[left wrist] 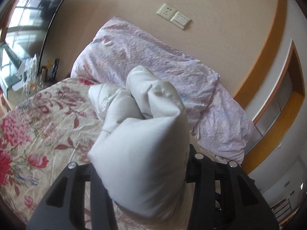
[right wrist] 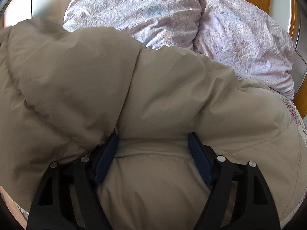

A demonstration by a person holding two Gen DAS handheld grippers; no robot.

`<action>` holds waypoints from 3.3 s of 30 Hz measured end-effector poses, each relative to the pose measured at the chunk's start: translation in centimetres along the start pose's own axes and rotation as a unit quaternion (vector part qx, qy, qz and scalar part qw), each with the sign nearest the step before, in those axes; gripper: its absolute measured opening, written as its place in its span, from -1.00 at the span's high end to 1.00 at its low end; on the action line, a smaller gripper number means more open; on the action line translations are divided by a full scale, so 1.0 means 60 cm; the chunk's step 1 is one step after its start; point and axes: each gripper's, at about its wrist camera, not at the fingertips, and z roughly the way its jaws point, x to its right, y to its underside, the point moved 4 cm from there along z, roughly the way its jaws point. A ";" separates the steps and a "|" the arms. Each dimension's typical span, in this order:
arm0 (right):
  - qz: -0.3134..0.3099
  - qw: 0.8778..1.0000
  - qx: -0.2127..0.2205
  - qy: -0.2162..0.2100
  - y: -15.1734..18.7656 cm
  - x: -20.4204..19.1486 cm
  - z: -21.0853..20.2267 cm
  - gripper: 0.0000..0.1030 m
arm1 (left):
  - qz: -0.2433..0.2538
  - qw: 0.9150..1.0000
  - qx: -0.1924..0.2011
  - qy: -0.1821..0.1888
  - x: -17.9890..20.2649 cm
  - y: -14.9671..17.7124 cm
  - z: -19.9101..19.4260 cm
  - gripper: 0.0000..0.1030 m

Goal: Fold large clothes

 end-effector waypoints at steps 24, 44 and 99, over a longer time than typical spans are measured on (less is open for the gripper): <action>0.008 0.998 0.034 -0.047 0.043 0.081 -0.075 -0.50 | 0.188 0.971 -0.029 0.143 0.315 0.066 0.059 -0.05; 0.080 0.994 0.054 0.043 0.154 0.276 -0.145 -0.52 | 0.250 0.950 -0.080 0.169 0.430 0.175 0.096 -0.13; 0.205 0.976 0.069 -0.004 0.245 0.332 -0.170 -0.55 | 0.380 0.895 -0.185 0.142 0.587 0.402 0.202 -0.44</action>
